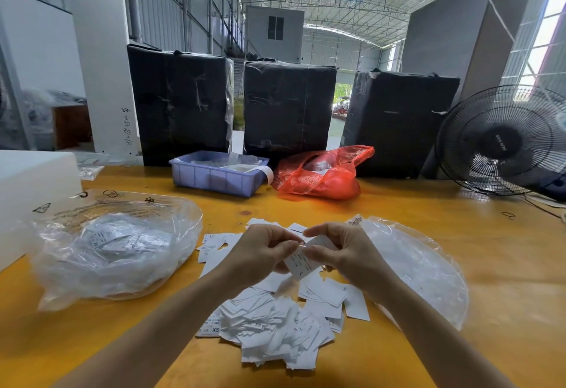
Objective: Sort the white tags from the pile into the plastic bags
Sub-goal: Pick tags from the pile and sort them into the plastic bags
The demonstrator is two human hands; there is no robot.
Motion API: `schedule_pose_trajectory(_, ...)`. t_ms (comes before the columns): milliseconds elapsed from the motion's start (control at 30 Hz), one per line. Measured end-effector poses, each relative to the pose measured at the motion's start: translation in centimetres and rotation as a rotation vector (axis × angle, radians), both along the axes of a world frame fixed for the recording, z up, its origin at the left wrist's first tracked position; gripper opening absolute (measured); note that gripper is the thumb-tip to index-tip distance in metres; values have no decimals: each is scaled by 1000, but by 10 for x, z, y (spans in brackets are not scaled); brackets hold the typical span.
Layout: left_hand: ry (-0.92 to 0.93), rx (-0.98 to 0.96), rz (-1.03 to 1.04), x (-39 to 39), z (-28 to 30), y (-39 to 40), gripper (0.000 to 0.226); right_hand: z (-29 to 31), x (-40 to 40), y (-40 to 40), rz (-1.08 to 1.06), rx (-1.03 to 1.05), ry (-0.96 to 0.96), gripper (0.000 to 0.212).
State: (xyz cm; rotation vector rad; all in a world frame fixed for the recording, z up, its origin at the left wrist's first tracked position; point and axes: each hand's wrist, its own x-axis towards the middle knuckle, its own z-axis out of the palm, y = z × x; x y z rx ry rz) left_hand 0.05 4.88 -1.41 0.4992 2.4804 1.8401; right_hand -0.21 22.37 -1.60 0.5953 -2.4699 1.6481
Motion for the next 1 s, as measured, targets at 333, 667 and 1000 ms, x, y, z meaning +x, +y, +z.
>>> schedule_pose_trajectory(333, 80, 132, 231, -9, -4, 6, 10, -9, 8, -15, -129, 93, 97, 41)
schedule_pose_trajectory(667, 128, 142, 285, -11, -6, 9, 5, -11, 9, -27, -193, -92, 151, 22)
schedule_pose_trajectory(1000, 123, 33, 591, -36, 4, -70, 3, -20, 5, -35, -111, -136, -51, 15)
